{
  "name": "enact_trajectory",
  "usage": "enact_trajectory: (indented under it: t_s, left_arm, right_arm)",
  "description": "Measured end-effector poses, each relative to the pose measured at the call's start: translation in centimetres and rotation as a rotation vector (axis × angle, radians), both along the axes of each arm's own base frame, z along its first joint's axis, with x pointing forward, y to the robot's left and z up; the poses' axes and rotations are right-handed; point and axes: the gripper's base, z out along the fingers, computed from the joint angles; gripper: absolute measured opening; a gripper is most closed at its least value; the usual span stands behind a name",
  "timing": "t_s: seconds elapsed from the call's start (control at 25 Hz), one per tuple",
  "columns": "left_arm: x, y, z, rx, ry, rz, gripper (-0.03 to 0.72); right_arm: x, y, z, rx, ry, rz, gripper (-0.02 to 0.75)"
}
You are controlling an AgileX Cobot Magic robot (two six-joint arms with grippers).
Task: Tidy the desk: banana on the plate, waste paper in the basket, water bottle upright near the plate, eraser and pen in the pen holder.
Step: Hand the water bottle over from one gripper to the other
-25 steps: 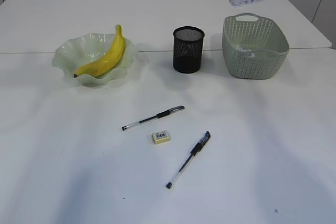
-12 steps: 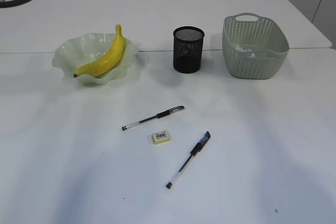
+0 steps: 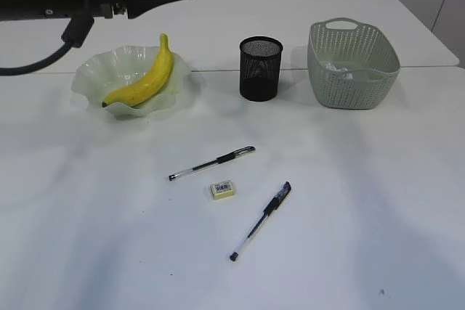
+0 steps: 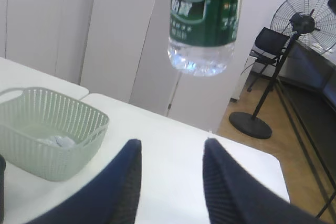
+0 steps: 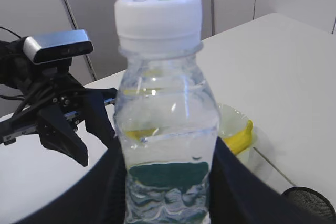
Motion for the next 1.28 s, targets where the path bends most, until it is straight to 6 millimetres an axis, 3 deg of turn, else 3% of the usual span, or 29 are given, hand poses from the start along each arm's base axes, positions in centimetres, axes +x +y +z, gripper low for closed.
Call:
enact_trajectory:
  t_s: [0.16,0.68,1.12,1.28]
  left_arm:
    - [-0.5,0.1,-1.4,0.019,0.022,0.000,0.271]
    - [-0.5,0.1,-1.3,0.020,-0.005,0.000,0.269]
    - [-0.5,0.1,-1.3,0.020,-0.007,-0.002,0.264]
    - [-0.5,0.1,-1.3,0.019,-0.008,-0.004,0.267]
  right_arm:
    - [-0.1,0.1,0.2,0.012,-0.030,0.016,0.285]
    - [-0.3,0.7,1.1,0.089,-0.089,0.066,0.285]
    - [-0.6,4.5,0.5,0.103,-0.073,0.170,0.285]
    - [-0.6,4.6,0.5,0.103,-0.072,0.175,0.285]
